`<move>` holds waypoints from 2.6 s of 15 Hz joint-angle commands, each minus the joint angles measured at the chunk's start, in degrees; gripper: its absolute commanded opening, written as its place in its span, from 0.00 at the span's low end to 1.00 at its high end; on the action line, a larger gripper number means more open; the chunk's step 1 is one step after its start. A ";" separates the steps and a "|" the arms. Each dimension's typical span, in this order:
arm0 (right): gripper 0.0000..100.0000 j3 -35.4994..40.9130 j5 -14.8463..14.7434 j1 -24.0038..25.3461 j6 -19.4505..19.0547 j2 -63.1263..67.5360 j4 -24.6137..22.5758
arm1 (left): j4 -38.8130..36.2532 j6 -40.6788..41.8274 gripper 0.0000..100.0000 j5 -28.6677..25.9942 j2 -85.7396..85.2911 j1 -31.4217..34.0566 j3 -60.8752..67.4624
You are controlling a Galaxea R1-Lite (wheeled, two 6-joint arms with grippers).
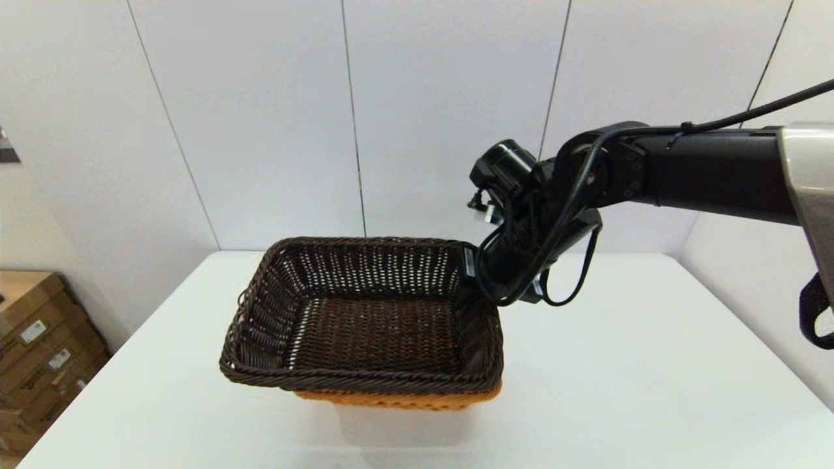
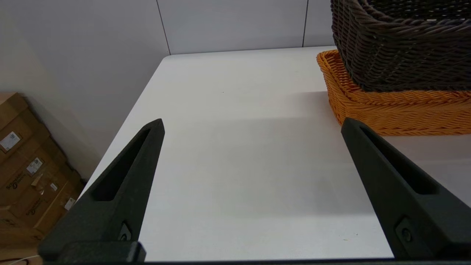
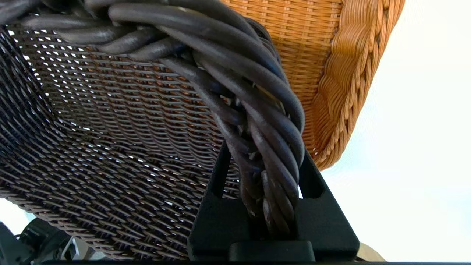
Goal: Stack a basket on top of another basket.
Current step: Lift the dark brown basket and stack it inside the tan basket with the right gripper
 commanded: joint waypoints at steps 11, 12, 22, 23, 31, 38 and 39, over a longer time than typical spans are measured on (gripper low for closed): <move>0.00 -0.52 -0.31 -2.42 -1.79 2.58 -3.62 | 0.02 -0.02 1.00 0.00 0.07 0.01 0.18; 0.00 -0.52 -0.31 -2.86 -2.31 2.67 -3.80 | 0.02 -0.02 1.00 0.00 0.07 0.01 0.18; 0.00 -0.43 -0.04 -4.26 -3.63 4.34 -5.03 | 0.02 -0.02 1.00 0.00 0.07 0.01 0.18; 0.00 -0.43 -0.13 -4.26 -3.72 4.52 -5.03 | 0.02 -0.02 1.00 0.00 0.07 0.01 0.18; 0.00 -0.34 -0.22 -4.62 -5.30 6.19 -4.50 | 0.02 -0.02 1.00 0.00 0.07 0.01 0.18; 0.00 -0.43 -0.22 -5.41 -5.83 7.24 -4.32 | 0.02 -0.02 1.00 0.00 0.07 0.01 0.18; 0.00 -0.43 -0.22 -5.49 -5.83 7.42 -4.32 | 0.02 -0.02 1.00 0.00 0.07 0.01 0.18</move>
